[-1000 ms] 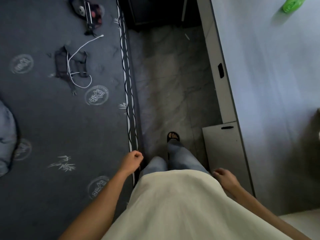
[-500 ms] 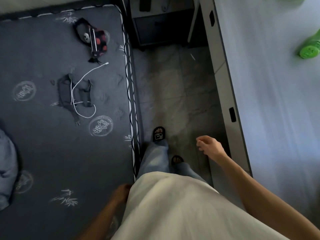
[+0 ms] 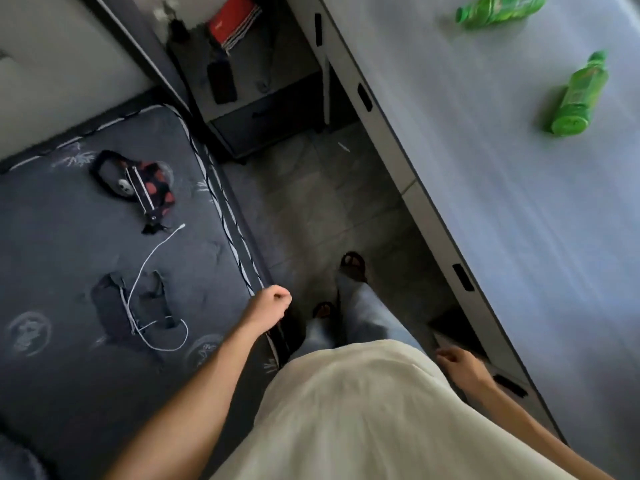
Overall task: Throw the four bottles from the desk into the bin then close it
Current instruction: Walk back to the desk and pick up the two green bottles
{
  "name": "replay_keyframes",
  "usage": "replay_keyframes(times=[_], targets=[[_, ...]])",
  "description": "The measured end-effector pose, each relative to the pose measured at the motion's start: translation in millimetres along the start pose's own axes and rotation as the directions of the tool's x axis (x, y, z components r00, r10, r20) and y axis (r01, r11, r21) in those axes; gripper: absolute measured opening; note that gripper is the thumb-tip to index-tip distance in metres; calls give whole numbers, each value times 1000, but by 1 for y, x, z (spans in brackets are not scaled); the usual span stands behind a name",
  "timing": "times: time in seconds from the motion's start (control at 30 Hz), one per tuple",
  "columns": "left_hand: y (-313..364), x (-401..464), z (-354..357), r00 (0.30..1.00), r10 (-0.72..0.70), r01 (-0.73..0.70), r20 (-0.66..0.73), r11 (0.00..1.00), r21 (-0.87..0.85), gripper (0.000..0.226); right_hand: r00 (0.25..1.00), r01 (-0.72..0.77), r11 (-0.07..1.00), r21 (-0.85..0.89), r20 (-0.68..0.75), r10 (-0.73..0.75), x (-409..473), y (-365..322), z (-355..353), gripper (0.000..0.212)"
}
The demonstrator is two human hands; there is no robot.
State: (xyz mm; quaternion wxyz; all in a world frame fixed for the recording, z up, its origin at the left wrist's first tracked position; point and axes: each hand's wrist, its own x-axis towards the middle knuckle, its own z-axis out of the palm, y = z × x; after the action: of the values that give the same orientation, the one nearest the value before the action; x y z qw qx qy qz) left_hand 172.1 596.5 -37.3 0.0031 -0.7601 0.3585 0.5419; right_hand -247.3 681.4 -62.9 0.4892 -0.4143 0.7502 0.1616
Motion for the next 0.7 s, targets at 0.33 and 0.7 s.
replay_keyframes(times=[0.33,0.7], targets=[[98,79,-54,998,-54,50,27,992,119,12,1000,-26,987,156,0,27,69,-102,-85,26],[132,124,-128,974,-188,145,125,946,291,27,982,184,918,350,-102,-158,169,-282,-208,19]])
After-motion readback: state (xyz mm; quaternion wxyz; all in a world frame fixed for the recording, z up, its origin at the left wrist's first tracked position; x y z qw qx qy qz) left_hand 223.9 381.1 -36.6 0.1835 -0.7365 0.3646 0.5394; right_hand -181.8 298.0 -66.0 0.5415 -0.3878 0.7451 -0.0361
